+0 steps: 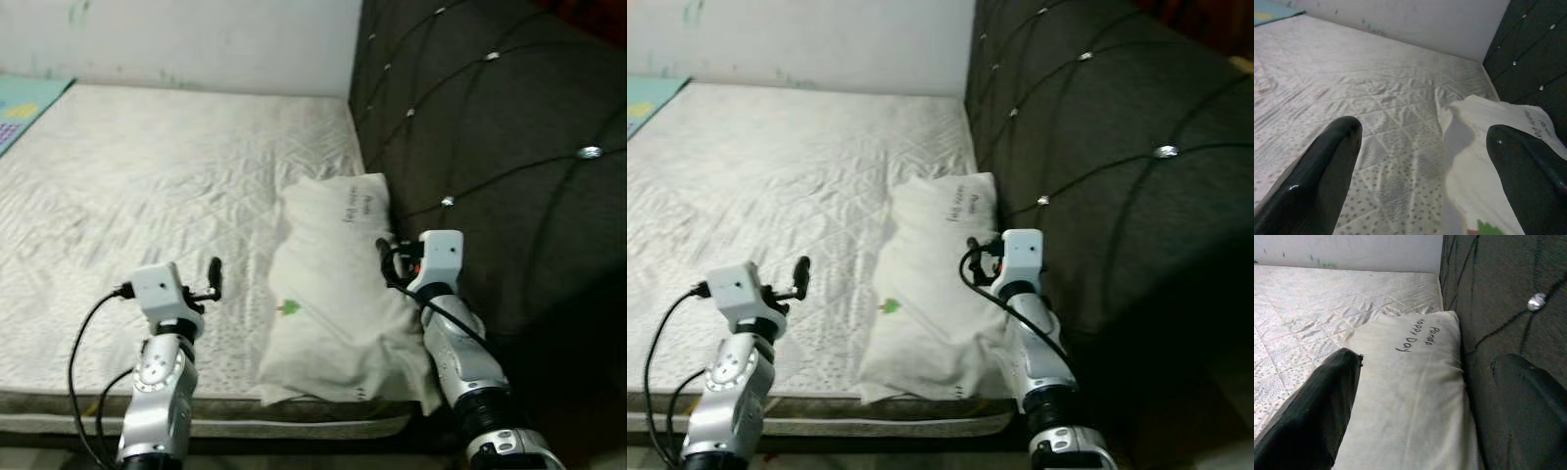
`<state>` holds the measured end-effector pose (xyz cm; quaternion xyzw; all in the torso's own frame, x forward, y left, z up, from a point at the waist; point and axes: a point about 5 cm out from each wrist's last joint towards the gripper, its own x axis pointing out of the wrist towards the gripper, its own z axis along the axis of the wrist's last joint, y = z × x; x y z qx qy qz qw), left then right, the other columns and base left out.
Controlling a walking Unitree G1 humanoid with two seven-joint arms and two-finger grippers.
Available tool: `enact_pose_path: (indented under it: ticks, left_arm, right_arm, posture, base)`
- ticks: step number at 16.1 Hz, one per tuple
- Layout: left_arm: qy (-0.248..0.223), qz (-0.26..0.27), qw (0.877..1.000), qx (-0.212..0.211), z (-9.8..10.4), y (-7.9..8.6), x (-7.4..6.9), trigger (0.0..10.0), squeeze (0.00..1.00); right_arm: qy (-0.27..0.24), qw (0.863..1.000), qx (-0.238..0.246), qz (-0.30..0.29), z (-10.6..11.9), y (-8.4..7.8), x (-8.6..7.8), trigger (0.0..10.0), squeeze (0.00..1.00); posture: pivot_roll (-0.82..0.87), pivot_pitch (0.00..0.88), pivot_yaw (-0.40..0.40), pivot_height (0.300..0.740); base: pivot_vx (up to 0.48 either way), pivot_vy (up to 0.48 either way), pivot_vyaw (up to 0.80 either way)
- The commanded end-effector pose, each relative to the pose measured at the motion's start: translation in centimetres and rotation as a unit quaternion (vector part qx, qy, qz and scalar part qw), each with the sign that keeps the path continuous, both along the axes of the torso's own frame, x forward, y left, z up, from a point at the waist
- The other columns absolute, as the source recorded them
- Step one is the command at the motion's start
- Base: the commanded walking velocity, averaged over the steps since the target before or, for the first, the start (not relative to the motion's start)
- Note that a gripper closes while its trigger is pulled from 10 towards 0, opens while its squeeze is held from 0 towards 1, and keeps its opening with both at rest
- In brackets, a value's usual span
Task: Clean up the room
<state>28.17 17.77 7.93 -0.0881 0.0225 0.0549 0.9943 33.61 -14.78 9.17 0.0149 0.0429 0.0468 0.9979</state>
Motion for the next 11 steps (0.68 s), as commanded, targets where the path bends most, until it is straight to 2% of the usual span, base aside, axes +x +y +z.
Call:
enact_pose_path:
  ticks: [1, 7, 9, 11]
  left_arm:
    - [-0.002, 0.012, 1.000, 0.004, 0.01, 0.64, -0.40, 10.0, 0.00]
    - [0.002, 0.011, 1.000, 0.002, -0.01, 0.45, -0.26, 10.0, 0.00]
    - [0.002, 0.013, 1.000, 0.002, 0.04, 0.49, -0.28, 10.0, 0.00]
    - [0.003, 0.016, 1.000, 0.003, -0.03, 0.58, -0.38, 10.0, 0.00]
  right_arm:
    - [-0.011, 1.000, 0.001, 0.004, 0.31, 0.15, -0.12, 10.0, 0.00]
    - [-0.002, 1.000, -0.014, 0.004, -0.21, 0.02, -0.52, 10.0, 0.00]
    - [0.016, 0.999, 0.023, 0.030, -0.49, 0.48, -0.68, 10.0, 0.00]
    - [0.013, 0.999, 0.013, 0.045, -0.49, 0.87, -0.92, 10.0, 0.00]
  posture:
    - [-0.07, 0.000, -0.031, 0.740]
    - [-0.08, 0.007, -0.030, 0.740]
    - [-0.08, 0.010, -0.031, 0.740]
    - [-0.08, 0.013, -0.033, 0.740]
  base:
    - [0.000, 0.352, 0.00]
    - [0.000, 0.353, 0.00]
    - [0.000, 0.356, 0.00]
    - [0.000, 0.351, 0.00]
